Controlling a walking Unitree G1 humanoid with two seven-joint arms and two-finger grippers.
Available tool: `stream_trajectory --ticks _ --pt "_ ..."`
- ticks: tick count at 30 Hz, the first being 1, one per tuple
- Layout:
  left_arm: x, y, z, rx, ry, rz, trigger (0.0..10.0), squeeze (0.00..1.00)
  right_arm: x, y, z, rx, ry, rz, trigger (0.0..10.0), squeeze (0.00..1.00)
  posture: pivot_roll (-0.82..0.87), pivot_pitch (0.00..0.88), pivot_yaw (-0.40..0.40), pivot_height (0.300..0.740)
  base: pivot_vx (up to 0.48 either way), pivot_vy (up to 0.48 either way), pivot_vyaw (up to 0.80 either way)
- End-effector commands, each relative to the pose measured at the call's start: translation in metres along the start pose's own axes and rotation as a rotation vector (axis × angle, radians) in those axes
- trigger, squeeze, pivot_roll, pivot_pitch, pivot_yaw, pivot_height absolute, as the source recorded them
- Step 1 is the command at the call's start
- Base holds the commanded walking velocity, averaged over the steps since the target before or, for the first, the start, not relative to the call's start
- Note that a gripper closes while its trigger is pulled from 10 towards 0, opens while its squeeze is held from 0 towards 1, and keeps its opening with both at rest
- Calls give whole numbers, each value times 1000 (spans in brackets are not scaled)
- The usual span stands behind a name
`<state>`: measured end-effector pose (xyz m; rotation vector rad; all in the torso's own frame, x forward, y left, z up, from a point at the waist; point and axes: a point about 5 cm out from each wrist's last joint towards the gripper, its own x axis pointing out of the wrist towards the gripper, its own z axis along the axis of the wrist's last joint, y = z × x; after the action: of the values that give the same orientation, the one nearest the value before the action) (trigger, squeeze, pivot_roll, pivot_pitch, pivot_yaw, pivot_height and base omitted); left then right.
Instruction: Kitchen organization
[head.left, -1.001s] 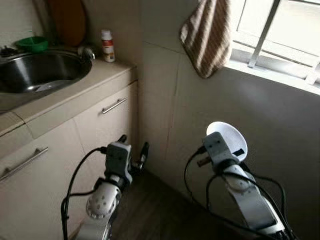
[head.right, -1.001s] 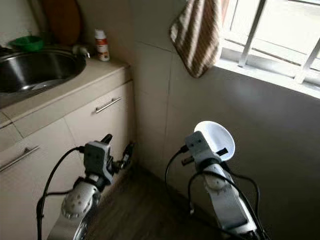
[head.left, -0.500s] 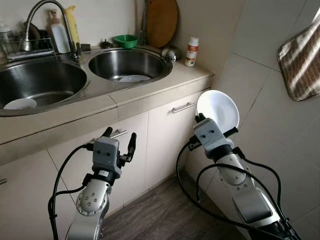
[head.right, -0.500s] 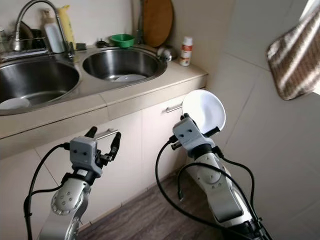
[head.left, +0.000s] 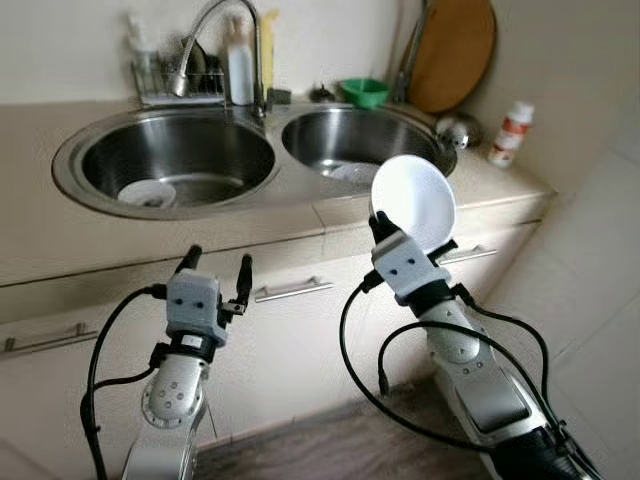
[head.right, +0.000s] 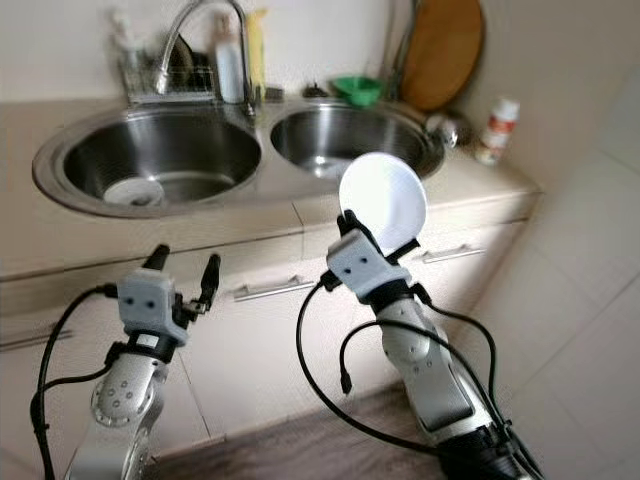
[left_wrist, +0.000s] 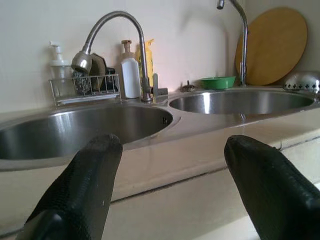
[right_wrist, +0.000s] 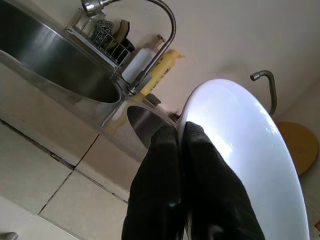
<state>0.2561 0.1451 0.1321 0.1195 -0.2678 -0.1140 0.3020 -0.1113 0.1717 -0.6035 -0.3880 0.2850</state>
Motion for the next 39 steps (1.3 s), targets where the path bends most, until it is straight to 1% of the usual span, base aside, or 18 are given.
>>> stream_trajectory --ticks 1,5,13,16,17,19,20,22,23,24,27,28,29,30,32,36,38,39 --pt "1 -12 -1 -6 -4 -43 10000 0 3 -7 0 -4 -14 -32 0 0 53 0 -82 740 251 0 800" --pt "1 -15 -1 -2 -9 -52 10000 0 4 -9 0 15 -27 -57 0 0 50 0 -82 740 0 0 800" --pt "1 -9 0 9 -25 -23 10000 0 6 -15 3 20 -56 -90 0 0 9 0 -61 740 0 0 0" --pt "4 -6 2 11 -32 -11 10000 0 11 -21 12 1 -89 -111 0 0 -24 0 -52 740 0 0 0" --pt "4 -7 8 14 -48 -18 10000 0 14 -31 21 -5 -113 -150 0 0 -13 0 -53 740 0 0 0" --pt "8 -12 17 8 -72 -37 10000 0 15 -36 26 7 -112 -169 0 0 36 0 -61 740 0 0 0" --pt "9 -15 25 -14 -106 -47 10000 0 11 -35 29 63 -122 -187 0 0 13 0 -56 740 0 0 0" --pt "13 -6 27 -29 -91 4 10000 0 12 -42 37 159 -116 -243 0 0 1 0 -56 740 0 0 0" --pt "16 -2 23 -139 -49 75 10000 0 15 -49 36 185 -80 -315 0 0 -38 10 -48 740 0 0 0" --pt "15 -4 21 -180 -44 83 10000 0 16 -49 35 178 -75 -340 0 0 -38 10 -48 740 0 0 0" --pt "6 -12 16 23 -46 -41 10000 0 16 -37 30 62 -80 -253 0 0 -30 0 -34 740 0 0 0" --pt "8 -5 22 -13 -67 -25 10000 0 15 -43 33 95 -129 -237 0 0 15 0 -40 740 0 0 0" --pt "8 -5 22 -13 -67 -25 10000 0 15 -43 33 95 -129 -237 0 0 15 0 -40 740 0 0 0" --pt "15 5 22 -31 -66 24 10000 0 13 -50 27 74 -126 -246 0 0 25 0 -51 740 0 0 0" --pt "18 9 22 -16 -60 39 10000 0 12 -52 22 57 -101 -259 0 0 16 0 -39 740 0 0 0" --pt "-2 0 17 -1 -16 7 10000 0 8 -47 22 70 -76 -286 0 0 29 0 -37 740 0 0 0" --pt "-2 -1 17 -2 -19 4 10000 0 7 -45 22 70 -78 -282 0 0 29 0 -37 740 0 0 0" --pt "3 1 20 -2 -35 9 10000 0 6 -42 21 67 -81 -269 0 0 36 0 -36 740 0 0 0"
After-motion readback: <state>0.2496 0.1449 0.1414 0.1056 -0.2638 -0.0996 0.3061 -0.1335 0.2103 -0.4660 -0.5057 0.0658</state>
